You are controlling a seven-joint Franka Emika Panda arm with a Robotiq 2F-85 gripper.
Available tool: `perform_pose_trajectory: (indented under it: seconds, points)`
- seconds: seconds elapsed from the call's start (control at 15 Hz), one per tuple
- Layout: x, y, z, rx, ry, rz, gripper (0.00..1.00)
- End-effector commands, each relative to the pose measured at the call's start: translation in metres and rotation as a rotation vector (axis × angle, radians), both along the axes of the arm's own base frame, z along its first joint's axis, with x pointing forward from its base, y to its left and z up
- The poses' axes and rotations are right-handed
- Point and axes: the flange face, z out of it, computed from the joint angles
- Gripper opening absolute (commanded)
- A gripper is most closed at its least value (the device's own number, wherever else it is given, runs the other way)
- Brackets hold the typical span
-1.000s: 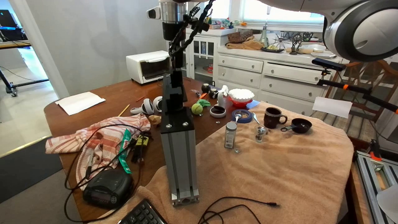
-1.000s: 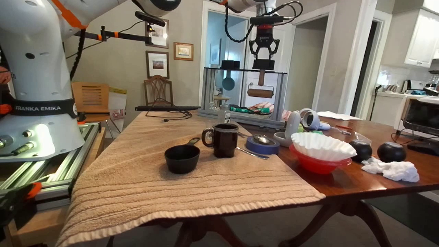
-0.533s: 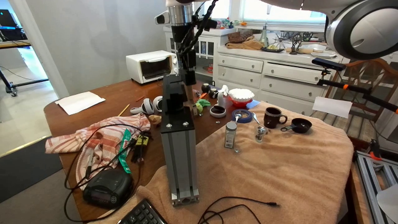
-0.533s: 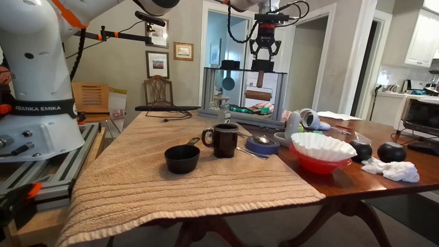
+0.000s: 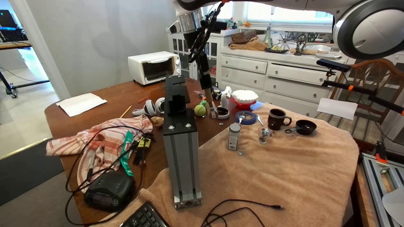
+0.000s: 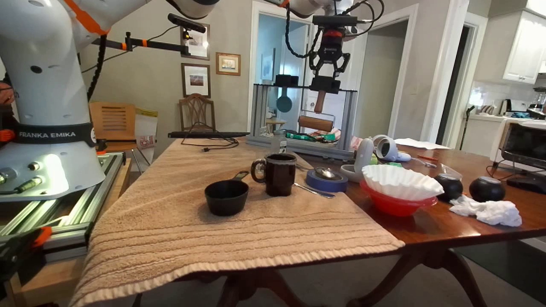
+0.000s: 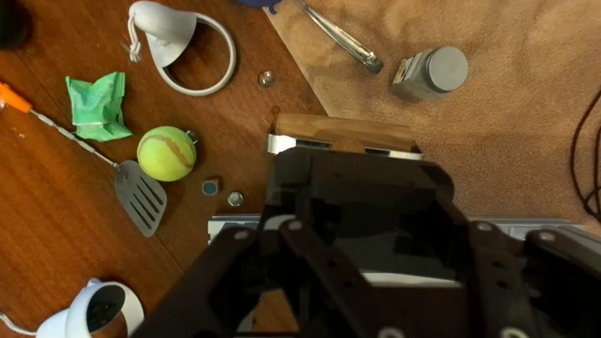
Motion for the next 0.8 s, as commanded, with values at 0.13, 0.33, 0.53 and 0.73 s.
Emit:
perform_pose_trajectory:
  seconds: [0.13, 0.33, 0.53, 0.73]
  points:
    - [0.0, -0.007, 0.011, 0.031, -0.074, -0.271, 0.34]
    - [0.001, -0.015, 0.023, -0.039, -0.141, -0.422, 0.34]
    - [-0.001, -0.023, 0.042, -0.105, -0.211, -0.554, 0.34]
    - [-0.005, -0.027, 0.052, -0.154, -0.234, -0.641, 0.34]
